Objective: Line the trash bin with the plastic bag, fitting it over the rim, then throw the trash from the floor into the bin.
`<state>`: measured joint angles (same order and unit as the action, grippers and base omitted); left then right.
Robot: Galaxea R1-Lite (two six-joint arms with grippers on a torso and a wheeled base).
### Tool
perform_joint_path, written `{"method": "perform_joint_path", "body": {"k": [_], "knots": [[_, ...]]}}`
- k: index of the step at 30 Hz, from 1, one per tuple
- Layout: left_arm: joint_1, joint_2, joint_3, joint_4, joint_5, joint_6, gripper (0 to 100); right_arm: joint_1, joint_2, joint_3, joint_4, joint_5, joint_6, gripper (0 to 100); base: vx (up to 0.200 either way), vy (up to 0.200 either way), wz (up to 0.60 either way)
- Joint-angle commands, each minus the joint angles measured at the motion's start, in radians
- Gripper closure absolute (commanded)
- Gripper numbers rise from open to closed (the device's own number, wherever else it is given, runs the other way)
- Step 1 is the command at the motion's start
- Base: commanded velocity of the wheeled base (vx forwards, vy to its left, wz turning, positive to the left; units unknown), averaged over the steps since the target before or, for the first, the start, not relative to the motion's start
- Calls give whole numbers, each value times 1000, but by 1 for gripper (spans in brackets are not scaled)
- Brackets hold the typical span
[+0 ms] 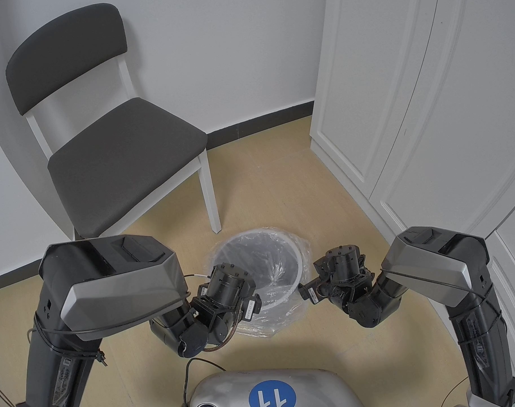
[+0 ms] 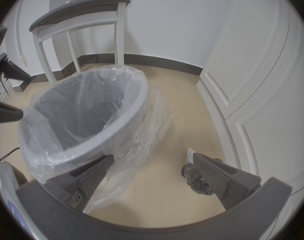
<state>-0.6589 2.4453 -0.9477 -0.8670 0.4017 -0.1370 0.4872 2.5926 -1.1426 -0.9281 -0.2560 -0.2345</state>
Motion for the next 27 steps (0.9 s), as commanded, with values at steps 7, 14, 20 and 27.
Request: {"method": "perform_joint_path", "body": {"k": [7,14,20,27], "knots": [[2,3,-13,-1,0,-4,0,-49,27,-36,15,41,-11,0,0,0,0],[-4,15,-26,-1,0,-3,0,-56,-26,52,29,132,-28,0,0,0,0],[-2,46,-83,16,0,0,0,-67,-100,112,35,150,-26,0,0,0,0],[7,86,-189,80,3,57,0,-70,-123,179,37,172,-60,0,0,0,0]]}}
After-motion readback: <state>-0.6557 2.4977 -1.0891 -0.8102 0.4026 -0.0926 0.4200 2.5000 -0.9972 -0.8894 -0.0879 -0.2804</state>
